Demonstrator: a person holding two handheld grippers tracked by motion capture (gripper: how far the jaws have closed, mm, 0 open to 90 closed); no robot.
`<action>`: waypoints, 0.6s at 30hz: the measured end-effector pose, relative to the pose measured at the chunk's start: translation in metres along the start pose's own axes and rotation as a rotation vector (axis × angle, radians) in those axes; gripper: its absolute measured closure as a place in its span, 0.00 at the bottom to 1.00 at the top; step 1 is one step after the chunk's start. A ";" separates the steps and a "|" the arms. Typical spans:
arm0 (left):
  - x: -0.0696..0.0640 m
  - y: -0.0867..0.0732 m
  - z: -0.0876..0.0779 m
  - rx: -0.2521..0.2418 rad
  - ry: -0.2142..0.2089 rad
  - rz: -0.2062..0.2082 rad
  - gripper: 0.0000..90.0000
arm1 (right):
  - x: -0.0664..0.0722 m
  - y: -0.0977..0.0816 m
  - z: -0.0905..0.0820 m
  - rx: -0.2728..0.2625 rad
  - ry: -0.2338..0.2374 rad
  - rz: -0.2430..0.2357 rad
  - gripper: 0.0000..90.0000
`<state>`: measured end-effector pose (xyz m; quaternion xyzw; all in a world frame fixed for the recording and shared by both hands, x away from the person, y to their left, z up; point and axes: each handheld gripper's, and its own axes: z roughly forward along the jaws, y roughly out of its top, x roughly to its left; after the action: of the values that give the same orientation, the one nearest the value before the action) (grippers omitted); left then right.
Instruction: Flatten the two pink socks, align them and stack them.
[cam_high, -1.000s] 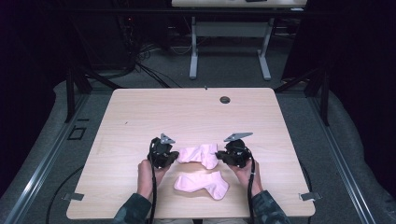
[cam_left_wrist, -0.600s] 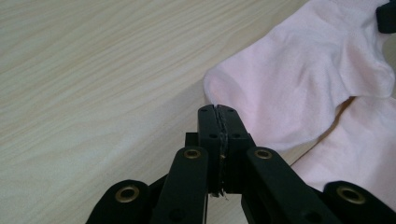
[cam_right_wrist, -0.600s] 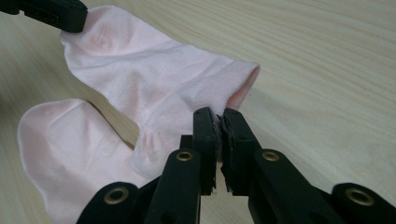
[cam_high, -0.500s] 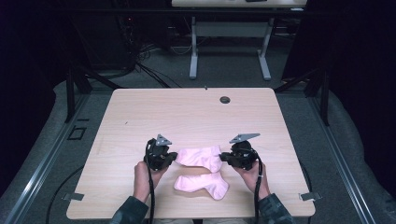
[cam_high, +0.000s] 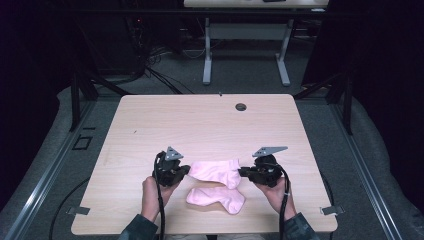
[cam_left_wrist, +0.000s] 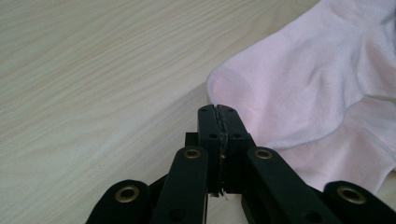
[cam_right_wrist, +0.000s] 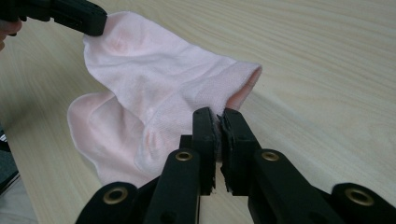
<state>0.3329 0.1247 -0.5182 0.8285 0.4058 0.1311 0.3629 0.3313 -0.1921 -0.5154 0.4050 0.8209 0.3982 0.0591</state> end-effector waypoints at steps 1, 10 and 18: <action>-0.001 -0.001 0.000 -0.003 0.002 -0.004 0.99 | 0.001 -0.001 0.000 0.005 0.000 -0.001 0.94; -0.008 -0.008 -0.007 0.002 -0.020 -0.002 0.99 | 0.007 -0.009 -0.010 0.008 0.019 -0.004 0.94; -0.016 -0.018 -0.014 0.003 -0.034 -0.008 0.99 | 0.015 -0.017 -0.020 0.023 0.032 -0.002 0.94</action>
<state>0.3053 0.1271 -0.5197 0.8294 0.4033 0.1149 0.3691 0.3025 -0.1996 -0.5110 0.3983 0.8267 0.3951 0.0418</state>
